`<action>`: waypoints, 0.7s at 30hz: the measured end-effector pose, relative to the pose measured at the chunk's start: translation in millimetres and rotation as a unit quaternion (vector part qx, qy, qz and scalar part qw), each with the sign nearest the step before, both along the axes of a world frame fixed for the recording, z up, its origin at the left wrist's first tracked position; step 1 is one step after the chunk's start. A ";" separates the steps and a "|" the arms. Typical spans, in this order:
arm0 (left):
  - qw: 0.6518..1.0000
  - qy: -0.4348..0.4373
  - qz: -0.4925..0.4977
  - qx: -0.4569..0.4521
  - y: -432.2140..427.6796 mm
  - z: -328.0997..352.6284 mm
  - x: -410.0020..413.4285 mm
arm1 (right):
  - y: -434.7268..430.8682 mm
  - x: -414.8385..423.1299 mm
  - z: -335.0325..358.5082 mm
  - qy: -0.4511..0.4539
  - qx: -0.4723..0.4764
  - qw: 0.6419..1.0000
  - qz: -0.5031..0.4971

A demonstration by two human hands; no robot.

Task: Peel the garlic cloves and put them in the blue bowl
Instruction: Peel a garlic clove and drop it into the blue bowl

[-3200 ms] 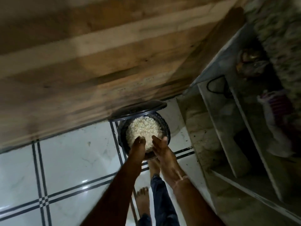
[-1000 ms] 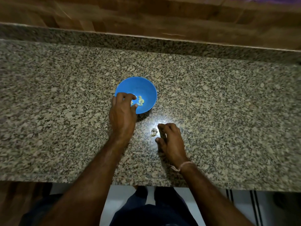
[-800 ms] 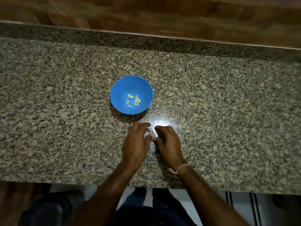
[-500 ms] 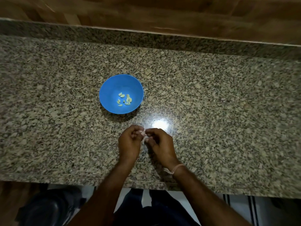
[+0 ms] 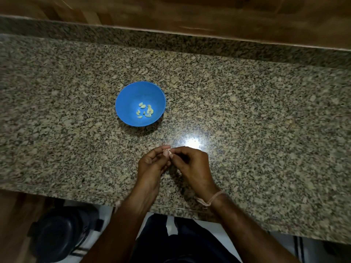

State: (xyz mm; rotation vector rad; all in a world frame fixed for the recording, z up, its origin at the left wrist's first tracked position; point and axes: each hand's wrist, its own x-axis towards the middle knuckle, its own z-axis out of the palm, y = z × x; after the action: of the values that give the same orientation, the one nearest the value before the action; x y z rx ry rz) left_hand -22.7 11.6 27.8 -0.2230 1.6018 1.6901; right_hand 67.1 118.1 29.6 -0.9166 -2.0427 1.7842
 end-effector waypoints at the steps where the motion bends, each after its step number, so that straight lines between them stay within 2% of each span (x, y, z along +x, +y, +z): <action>1: 1.000 0.021 0.001 -0.008 -0.2 1.0 2.6 | 1.3 1.1 1.6 -0.006 0.016 1.000 0.013; 4: 0.996 0.083 -0.002 -0.039 0.9 6.3 9.5 | 5.8 3.4 4.9 -0.018 0.063 0.997 0.041; 8: 0.980 0.174 -0.017 -0.097 6.2 9.5 17.1 | 3.6 7.1 9.5 -0.035 0.171 0.983 0.065; 12: 0.961 0.242 -0.028 -0.133 11.0 11.0 27.0 | -2.4 9.1 8.5 -0.062 0.194 0.978 0.036; 16: 0.965 0.226 -0.025 -0.127 13.1 5.6 27.0 | -1.8 10.8 7.0 -0.061 0.163 0.984 0.028; 19: 0.970 0.207 -0.020 -0.129 14.7 -0.3 27.3 | -0.4 9.7 4.3 -0.065 0.183 0.980 0.031; 21: 0.979 0.170 0.004 -0.116 15.2 -4.4 26.6 | -0.5 8.6 2.3 -0.047 0.160 0.985 0.032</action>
State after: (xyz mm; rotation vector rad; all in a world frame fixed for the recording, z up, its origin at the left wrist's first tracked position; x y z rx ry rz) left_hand 3.9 26.8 23.4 -0.0562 2.0568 1.6076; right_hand 75.7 117.6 31.9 -0.8590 -2.3518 1.4043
